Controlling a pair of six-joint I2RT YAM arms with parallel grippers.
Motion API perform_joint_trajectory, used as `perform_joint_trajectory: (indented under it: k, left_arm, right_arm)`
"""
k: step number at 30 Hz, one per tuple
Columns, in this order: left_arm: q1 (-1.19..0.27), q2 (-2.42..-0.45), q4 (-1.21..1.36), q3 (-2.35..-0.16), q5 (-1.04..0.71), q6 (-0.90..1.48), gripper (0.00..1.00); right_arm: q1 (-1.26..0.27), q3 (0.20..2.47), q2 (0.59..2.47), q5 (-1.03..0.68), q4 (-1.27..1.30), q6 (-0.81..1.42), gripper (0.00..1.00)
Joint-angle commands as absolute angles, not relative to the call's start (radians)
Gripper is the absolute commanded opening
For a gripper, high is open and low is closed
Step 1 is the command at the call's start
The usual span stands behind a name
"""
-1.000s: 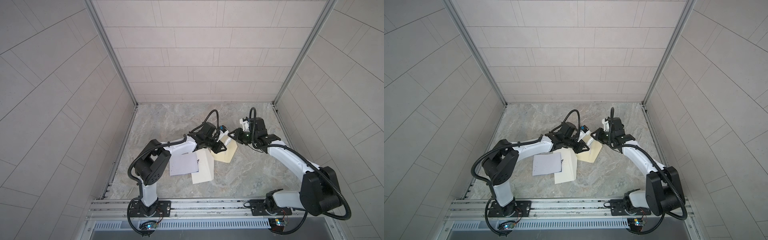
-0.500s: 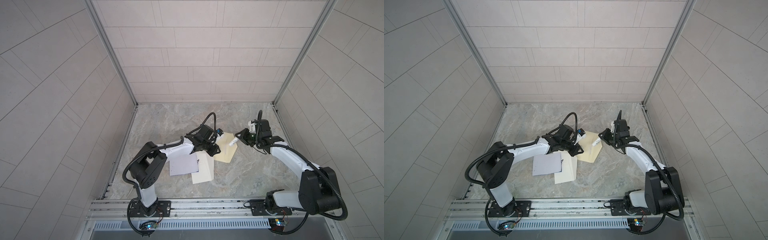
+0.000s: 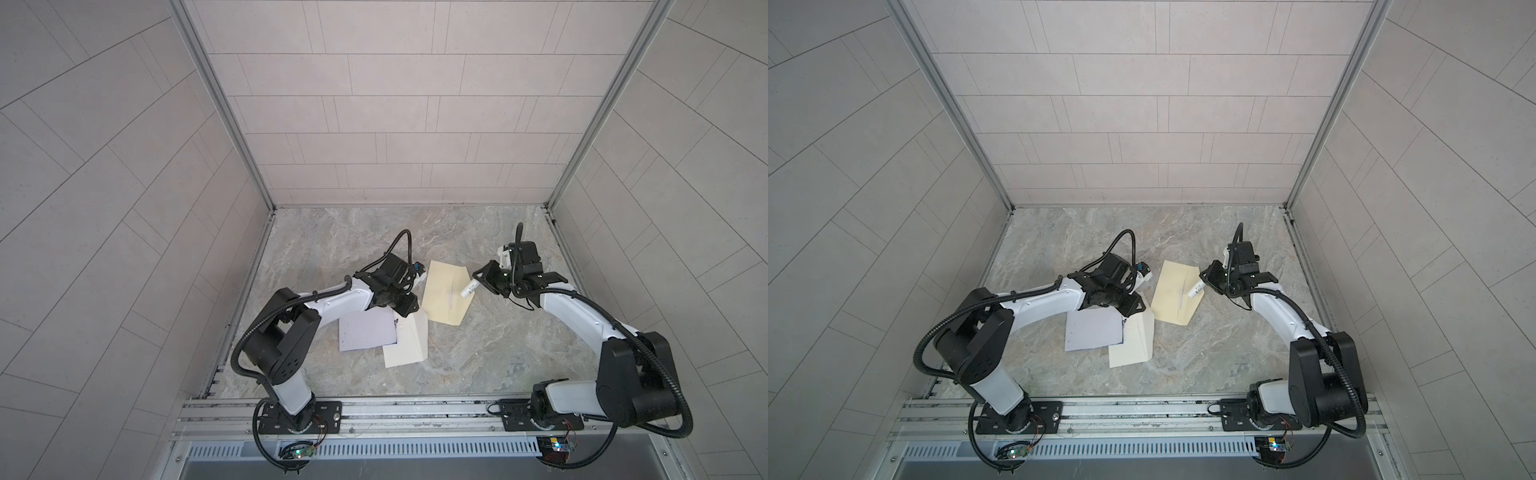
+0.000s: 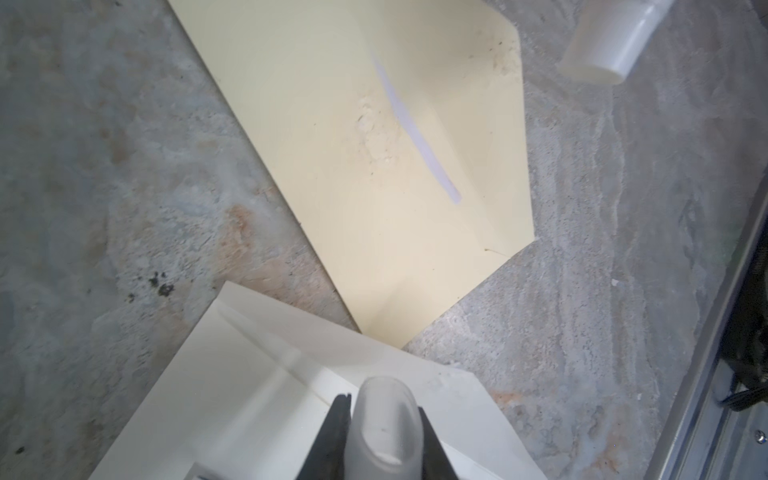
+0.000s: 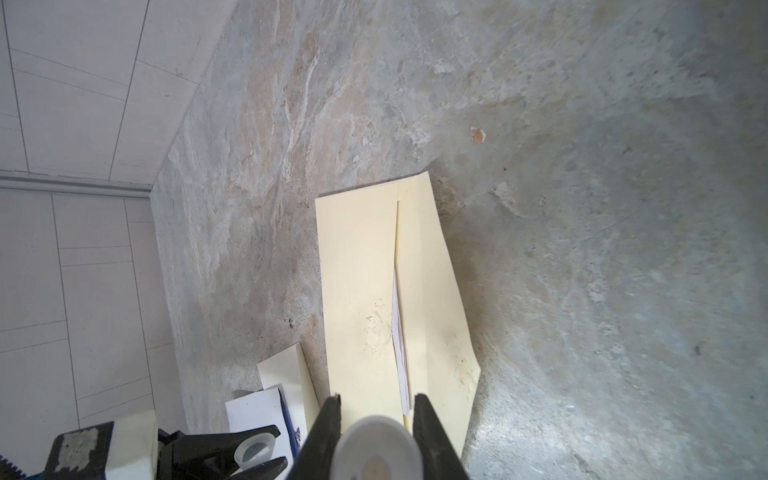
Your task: Place the letter into the envelope and seal it
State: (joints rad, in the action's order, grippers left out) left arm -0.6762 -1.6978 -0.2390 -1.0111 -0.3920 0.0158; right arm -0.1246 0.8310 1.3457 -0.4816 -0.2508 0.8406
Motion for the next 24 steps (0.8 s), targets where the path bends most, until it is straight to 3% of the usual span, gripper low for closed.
perform_joint_trajectory:
  k: [1, 4, 8, 12, 16, 24]
  left_arm:
    - [-0.681, -1.731, -0.285, -1.009, -0.349, -0.015, 0.02]
    - [-0.682, -1.753, -0.296, -1.023, -0.347, -0.02, 0.16]
    - [-0.683, -1.761, -0.298, -1.033, -0.351, -0.021, 0.46]
    - [-0.684, -1.766, -0.298, -1.033, -0.364, -0.023, 0.59]
    - [-0.684, -1.762, -0.293, -1.029, -0.383, -0.021, 0.67]
    - [-0.684, -1.739, -0.286, -1.069, -0.421, -0.012, 0.71]
  right_arm:
    - [-0.134, 0.859, 1.351, -0.466, -0.275, 0.821, 0.05]
    - [-0.137, 0.864, 1.349, -0.468, -0.274, 0.818, 0.05]
    - [-0.144, 0.876, 1.351, -0.464, -0.289, 0.803, 0.05]
    - [-0.151, 0.877, 1.351, -0.461, -0.299, 0.795, 0.05]
    - [-0.16, 0.876, 1.345, -0.454, -0.307, 0.789, 0.05]
    - [-0.182, 0.88, 1.338, -0.452, -0.305, 0.774, 0.06]
